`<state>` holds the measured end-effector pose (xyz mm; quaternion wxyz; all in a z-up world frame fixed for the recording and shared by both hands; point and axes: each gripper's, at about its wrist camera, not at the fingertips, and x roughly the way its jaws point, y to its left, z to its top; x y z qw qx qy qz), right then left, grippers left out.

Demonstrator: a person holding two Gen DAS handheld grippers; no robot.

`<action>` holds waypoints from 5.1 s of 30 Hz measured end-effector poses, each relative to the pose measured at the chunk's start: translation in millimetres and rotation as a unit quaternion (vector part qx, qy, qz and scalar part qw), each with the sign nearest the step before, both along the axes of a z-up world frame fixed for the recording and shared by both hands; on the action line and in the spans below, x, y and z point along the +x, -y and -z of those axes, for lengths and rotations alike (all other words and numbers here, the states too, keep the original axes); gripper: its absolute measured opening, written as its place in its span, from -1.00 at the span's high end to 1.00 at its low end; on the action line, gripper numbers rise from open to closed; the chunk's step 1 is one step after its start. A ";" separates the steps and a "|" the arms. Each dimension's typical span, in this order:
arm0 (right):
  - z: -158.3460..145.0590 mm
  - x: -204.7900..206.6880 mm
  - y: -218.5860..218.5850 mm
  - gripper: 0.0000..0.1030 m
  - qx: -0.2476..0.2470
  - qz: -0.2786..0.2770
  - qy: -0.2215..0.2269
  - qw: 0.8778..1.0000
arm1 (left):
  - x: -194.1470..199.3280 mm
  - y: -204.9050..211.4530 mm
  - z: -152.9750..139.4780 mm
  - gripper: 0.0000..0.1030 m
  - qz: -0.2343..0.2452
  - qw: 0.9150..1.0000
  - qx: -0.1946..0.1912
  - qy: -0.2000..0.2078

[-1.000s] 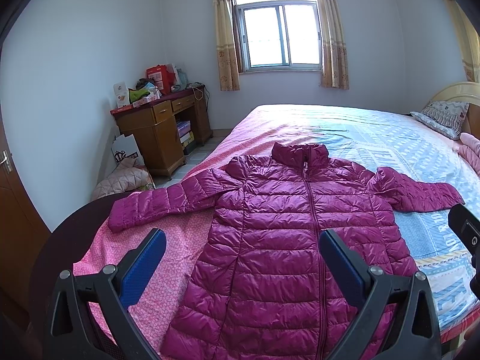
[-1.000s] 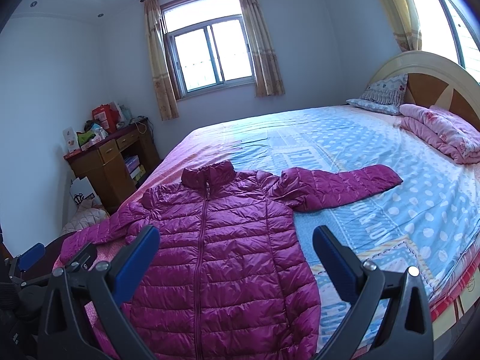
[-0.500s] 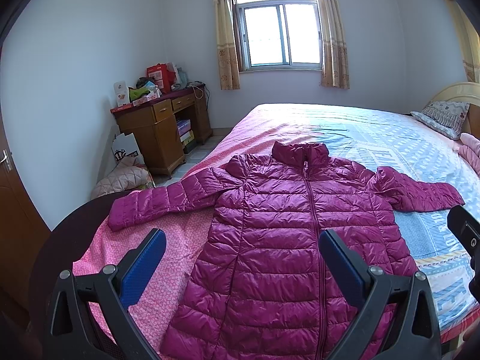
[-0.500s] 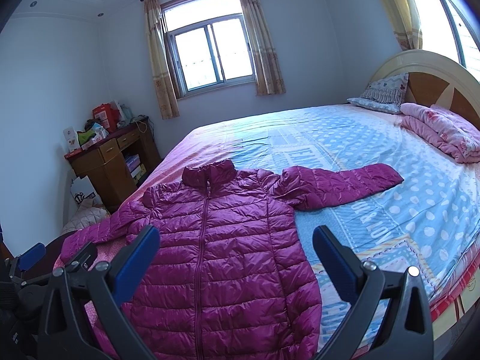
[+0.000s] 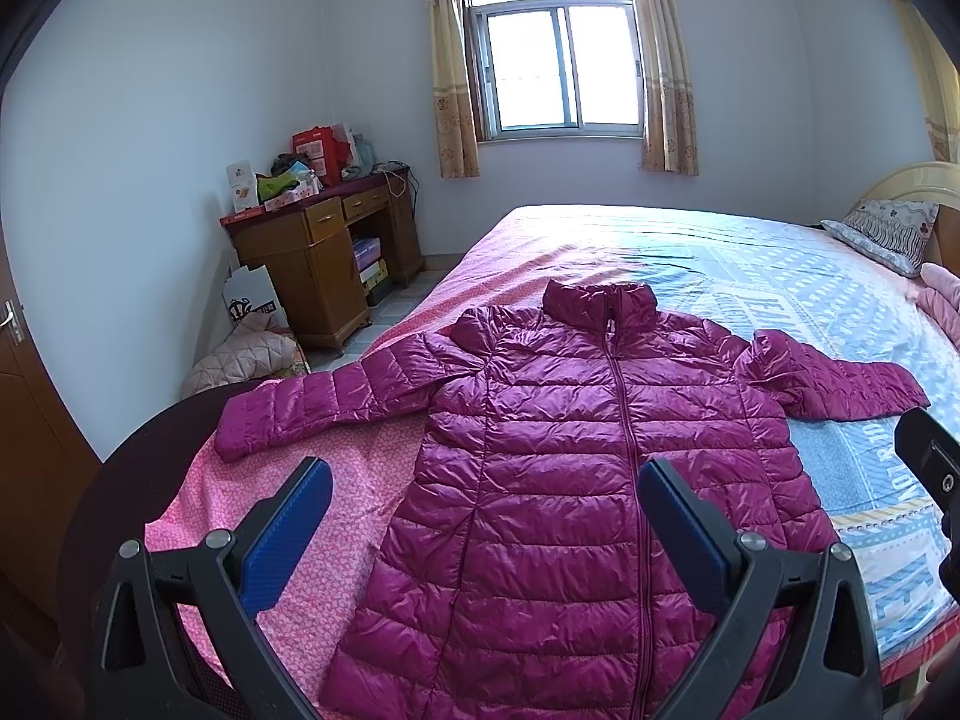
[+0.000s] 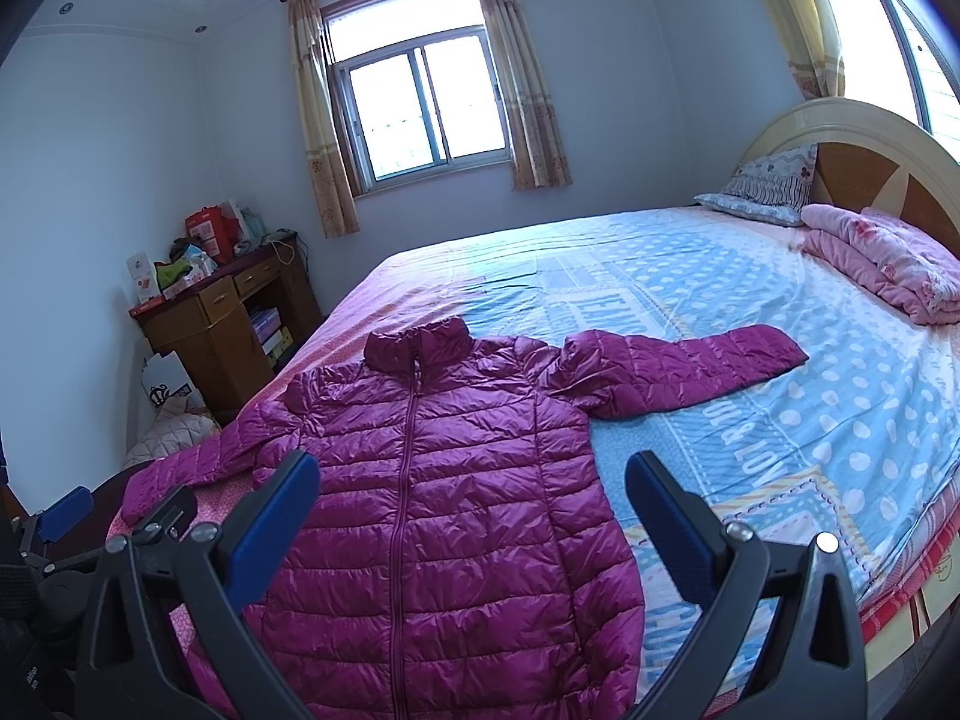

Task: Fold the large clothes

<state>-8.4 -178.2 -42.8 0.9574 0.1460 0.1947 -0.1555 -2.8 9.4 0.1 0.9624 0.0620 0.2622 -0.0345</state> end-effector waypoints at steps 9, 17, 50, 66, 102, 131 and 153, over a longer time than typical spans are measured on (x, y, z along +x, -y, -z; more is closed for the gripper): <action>2.1 0.4 -0.9 -1.00 0.001 0.000 -0.001 1.000 | -1.2 -0.2 2.1 -0.98 0.000 1.000 0.000 -0.001; 16.9 2.5 -2.0 -1.00 0.006 -0.002 -0.005 1.000 | 4.2 0.4 16.9 -0.98 0.007 1.000 -0.004 -0.013; 145.5 77.1 419.7 -0.47 0.200 0.300 -0.097 0.928 | 255.8 4.4 160.7 -0.98 -0.081 0.987 -0.020 -0.139; 106.8 68.0 383.6 0.80 0.089 0.316 -0.124 0.936 | 254.6 -0.6 178.0 -0.98 -0.062 0.988 -0.044 -0.134; 128.2 330.4 -34.8 -0.40 0.201 -0.370 -0.132 0.898 | 228.0 -35.2 174.3 -0.98 -0.035 0.982 -0.166 -0.082; 96.3 323.4 -18.7 0.15 0.171 -0.330 -0.110 0.922 | 232.2 -23.4 176.2 -0.98 -0.047 0.986 -0.133 -0.083; 131.5 252.9 103.3 -0.28 -0.029 -0.092 -0.189 0.977 | 227.3 -34.9 159.5 -0.98 -0.062 0.984 -0.119 -0.114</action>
